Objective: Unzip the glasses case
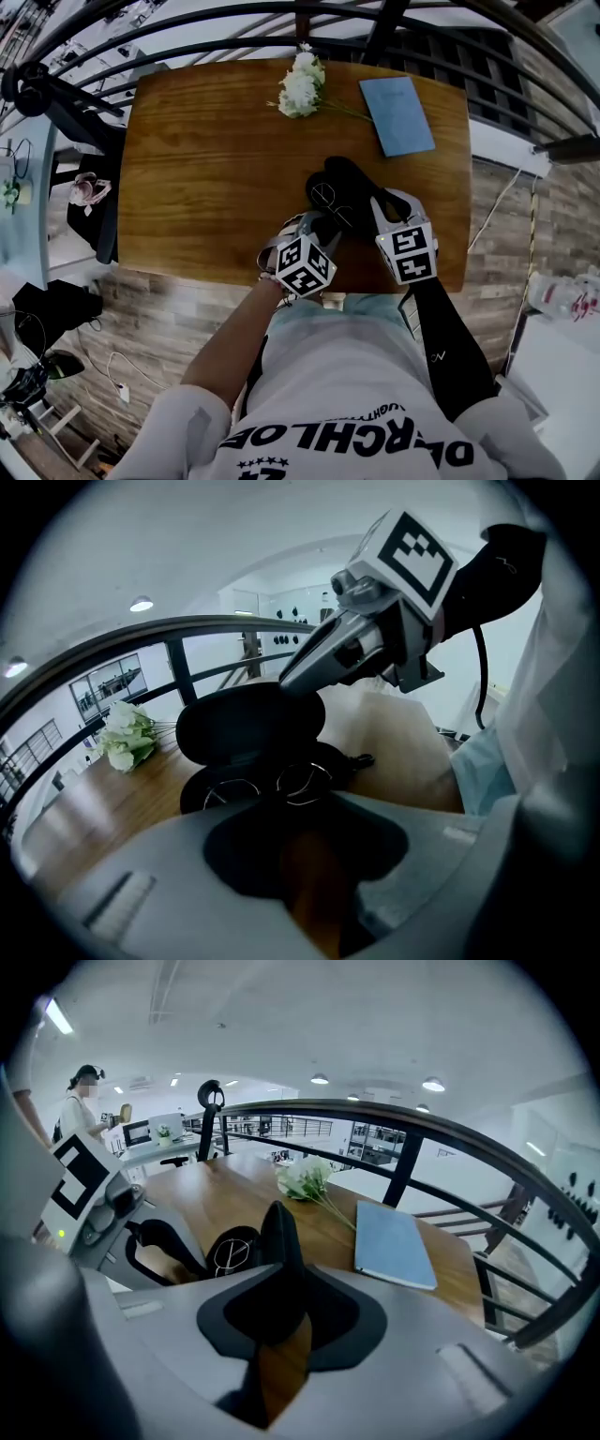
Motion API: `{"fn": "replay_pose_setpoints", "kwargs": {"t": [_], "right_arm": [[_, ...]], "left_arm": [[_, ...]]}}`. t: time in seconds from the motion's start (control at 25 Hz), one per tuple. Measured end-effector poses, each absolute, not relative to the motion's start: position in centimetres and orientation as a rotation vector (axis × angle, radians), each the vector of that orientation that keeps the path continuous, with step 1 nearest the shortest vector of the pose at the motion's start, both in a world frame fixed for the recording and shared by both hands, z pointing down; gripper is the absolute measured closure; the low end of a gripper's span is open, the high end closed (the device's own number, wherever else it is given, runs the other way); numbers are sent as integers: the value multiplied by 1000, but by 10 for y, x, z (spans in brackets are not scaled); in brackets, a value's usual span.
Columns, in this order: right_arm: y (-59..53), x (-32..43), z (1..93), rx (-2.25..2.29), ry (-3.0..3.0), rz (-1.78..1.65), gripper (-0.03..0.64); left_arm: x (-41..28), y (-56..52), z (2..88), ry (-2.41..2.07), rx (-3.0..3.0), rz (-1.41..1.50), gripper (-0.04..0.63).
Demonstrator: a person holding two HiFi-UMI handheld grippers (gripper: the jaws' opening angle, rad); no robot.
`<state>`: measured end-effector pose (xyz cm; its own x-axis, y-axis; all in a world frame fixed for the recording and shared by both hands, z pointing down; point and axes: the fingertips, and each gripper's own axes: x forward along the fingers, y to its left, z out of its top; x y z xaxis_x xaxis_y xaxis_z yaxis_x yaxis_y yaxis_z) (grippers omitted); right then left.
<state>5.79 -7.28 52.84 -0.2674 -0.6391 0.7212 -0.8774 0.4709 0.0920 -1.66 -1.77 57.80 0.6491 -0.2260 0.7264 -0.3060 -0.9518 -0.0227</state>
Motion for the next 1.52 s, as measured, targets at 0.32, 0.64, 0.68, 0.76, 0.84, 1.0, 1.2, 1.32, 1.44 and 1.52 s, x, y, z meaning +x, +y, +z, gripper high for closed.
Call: {"fn": "replay_pose_setpoints", "kwargs": {"t": [0.32,0.64,0.68,0.76,0.84,1.0,1.2,1.32,1.44,1.52], "right_arm": [[-88,82,564,1261,-1920,568,558],[-83,89,602,1218,-1865,706,541],[-82,88,601,1217,-1864,701,543],[-82,86,597,1224,-1873,695,540],[-83,84,591,1242,-1907,696,499],[-84,82,561,1328,-2020,699,467],[-72,87,519,1434,-2134,636,451],[-67,91,490,1471,-2200,548,442],[-54,97,456,1496,-2270,439,430],[-42,100,433,1499,-2318,373,425]], "left_arm": [[-19,-18,577,-452,2753,1175,474],[-20,-18,580,-449,2752,1150,474],[-20,-18,580,-448,2752,1145,474],[-20,-19,579,-447,2757,1135,474],[-19,-22,576,-460,2758,1100,474],[-19,-26,566,-518,2728,995,474],[-29,-31,542,-666,2724,922,474],[-37,-42,512,-822,2719,861,474],[-40,-41,471,-971,2730,788,474],[-36,-32,441,-1032,2738,711,472]]}}
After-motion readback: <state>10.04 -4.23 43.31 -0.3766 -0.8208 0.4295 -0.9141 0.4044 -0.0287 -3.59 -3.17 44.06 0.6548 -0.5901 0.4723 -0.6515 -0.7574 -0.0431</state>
